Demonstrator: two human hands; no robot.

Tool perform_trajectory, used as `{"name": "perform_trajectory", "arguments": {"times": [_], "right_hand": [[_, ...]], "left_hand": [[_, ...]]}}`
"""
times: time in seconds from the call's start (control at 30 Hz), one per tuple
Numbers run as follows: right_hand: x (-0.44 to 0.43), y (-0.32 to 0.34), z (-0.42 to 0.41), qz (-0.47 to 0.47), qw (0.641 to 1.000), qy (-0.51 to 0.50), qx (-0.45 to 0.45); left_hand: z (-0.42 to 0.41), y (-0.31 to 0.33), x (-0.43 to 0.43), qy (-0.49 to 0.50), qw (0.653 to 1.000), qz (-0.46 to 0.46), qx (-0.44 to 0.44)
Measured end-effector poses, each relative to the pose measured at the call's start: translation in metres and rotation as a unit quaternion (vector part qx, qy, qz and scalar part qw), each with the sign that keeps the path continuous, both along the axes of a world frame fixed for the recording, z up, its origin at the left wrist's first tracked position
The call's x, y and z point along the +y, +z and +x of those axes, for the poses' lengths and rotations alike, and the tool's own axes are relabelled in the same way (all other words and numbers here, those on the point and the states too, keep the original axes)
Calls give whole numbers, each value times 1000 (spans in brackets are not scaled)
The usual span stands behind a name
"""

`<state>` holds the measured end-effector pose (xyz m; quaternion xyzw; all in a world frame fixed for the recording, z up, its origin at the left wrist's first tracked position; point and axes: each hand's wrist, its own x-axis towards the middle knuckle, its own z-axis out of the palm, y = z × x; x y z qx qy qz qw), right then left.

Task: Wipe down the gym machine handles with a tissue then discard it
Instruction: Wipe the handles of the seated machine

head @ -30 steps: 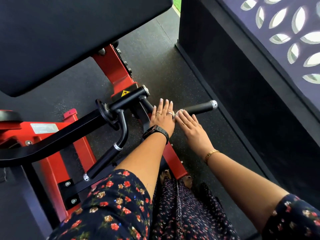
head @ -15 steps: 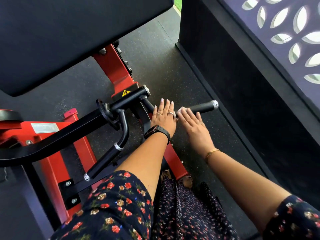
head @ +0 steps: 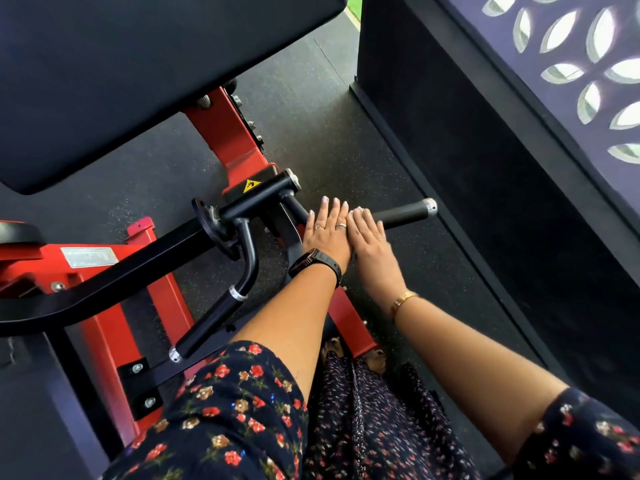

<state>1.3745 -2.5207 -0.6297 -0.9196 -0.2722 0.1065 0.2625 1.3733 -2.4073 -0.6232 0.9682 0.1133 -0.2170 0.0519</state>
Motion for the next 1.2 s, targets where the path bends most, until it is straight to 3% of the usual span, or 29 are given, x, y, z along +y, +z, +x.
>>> {"name": "perform_trajectory", "arguments": {"times": [0.17, 0.4, 0.6, 0.7, 0.77, 0.87, 1.0, 1.2], "right_hand": [[-40, -11, 8, -18, 998, 29, -43], [-51, -12, 49, -74, 988, -134, -31], [-1, -3, -6, 15, 1000, 1, 3], [-23, -9, -3, 12, 998, 49, -31], [-48, -16, 13, -24, 997, 42, -57], [-72, -16, 35, -53, 996, -56, -48], [-52, -14, 42, -61, 989, -123, -50], [-3, -6, -5, 19, 1000, 0, -15]], "left_hand": [[1, 1, 0, 4, 1000, -14, -4], [0, -2, 3, -11, 1000, -16, 0], [0, -3, 1, -2, 1000, 0, -4], [-1, -1, 1, 3, 1000, -13, -11], [-1, 0, 1, -3, 1000, -18, -13], [0, -2, 4, -12, 1000, -14, -4], [0, -2, 4, -15, 1000, -13, -3], [-1, -3, 1, -2, 1000, -5, -8]]}}
